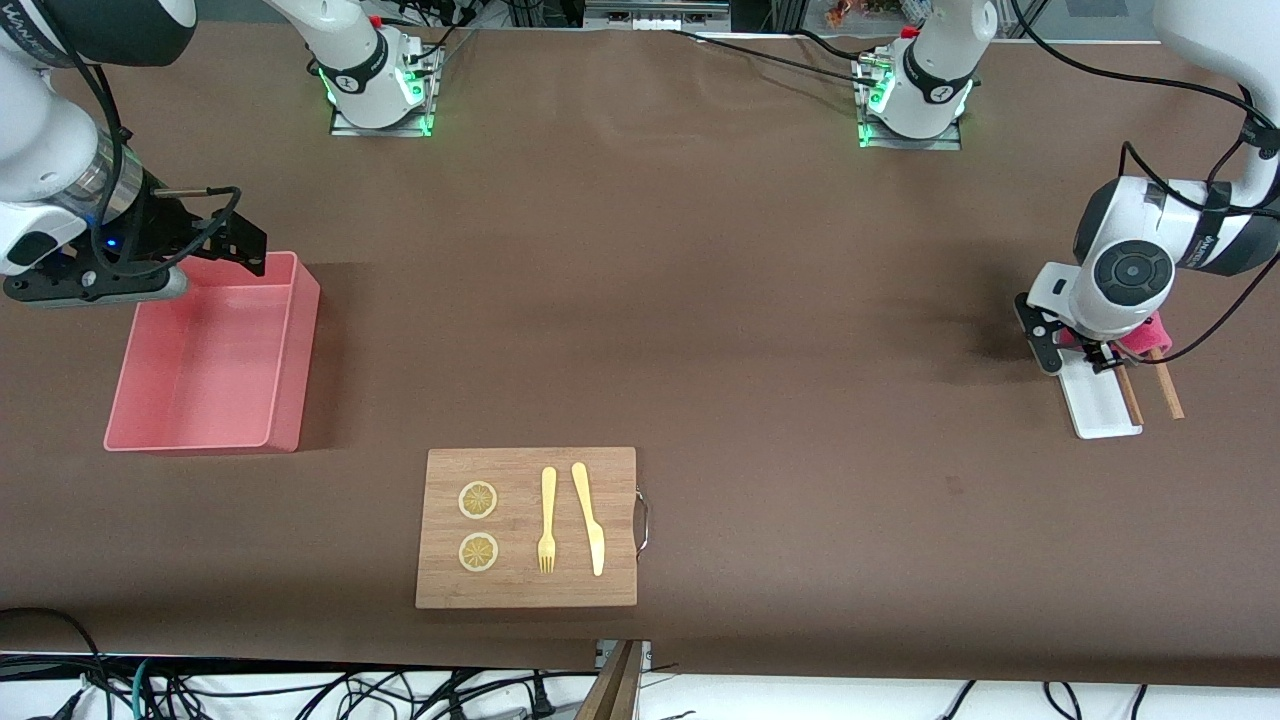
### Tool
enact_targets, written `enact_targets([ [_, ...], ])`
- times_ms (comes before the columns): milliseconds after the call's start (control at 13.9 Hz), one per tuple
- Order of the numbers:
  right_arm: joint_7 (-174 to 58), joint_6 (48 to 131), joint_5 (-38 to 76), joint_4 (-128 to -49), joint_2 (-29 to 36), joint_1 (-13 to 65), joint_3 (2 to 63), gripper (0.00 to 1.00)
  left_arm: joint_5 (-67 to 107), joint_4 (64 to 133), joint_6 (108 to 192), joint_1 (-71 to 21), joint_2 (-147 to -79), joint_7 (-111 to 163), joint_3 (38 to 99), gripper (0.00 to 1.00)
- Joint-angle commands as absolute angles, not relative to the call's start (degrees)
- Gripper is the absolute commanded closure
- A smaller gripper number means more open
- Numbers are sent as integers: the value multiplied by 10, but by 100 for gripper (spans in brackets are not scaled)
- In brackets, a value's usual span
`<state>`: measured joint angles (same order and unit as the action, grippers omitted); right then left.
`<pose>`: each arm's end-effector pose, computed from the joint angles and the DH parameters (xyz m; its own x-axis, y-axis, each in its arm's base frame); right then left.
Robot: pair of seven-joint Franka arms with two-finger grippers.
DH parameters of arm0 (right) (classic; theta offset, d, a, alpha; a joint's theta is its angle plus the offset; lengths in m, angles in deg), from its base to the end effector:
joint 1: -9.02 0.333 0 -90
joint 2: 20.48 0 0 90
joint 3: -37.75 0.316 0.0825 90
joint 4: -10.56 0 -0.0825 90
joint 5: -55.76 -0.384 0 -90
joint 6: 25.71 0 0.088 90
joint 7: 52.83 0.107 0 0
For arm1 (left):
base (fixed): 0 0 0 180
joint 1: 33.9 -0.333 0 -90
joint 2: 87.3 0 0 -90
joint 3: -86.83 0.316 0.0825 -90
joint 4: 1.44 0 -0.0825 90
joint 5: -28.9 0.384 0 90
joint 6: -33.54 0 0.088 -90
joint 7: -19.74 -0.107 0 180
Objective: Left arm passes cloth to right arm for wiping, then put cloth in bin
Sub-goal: 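Grasp the pink cloth with the left gripper and lift it, then carry the cloth to mid-table with the left gripper while the right gripper approaches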
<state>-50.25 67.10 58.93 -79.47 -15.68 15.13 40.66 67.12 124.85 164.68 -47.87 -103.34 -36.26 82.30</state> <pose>0.5763 0.0846 0.5810 0.9928 0.1148 -0.0329 0.1164 -0.9918 0.0524 0.5265 0.1014 0.2415 0.2279 -0.8630 -0.4508 -0.9637 -0.2661 0.0223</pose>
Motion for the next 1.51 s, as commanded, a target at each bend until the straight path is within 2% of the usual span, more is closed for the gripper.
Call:
enact_targets([
  [0, -498, 668, 594, -781, -152, 151, 409, 0, 685, 1263, 1655, -486, -1012, -410, 818, 100],
  [361, -498, 668, 594, -781, -152, 151, 409, 0, 677, 1257, 1647, -481, -990, -434, 815, 100],
  [577, -498, 668, 594, -781, -152, 151, 409, 0, 635, 1239, 1579, -480, -962, -433, 760, 100],
  [721, -498, 668, 594, -781, -152, 151, 409, 0, 598, 1184, 1474, -480, -963, -421, 701, 100],
  [866, -498, 668, 594, -781, -152, 151, 409, 0, 528, 1100, 1363, -476, -981, -379, 667, 100],
  [1010, -498, 668, 594, -781, -152, 151, 409, 0, 475, 1022, 1285, -475, -1008, -305, 638, 100],
  [1154, -498, 668, 594, -781, -152, 151, 409, 0, 411, 973, 1255, -457, -1021, -210, 626, 100],
  [1443, -497, 674, 594, -781, -152, 152, 409, 0, 208, 920, 1259, -431, -1057, 32, 626, 100],
])
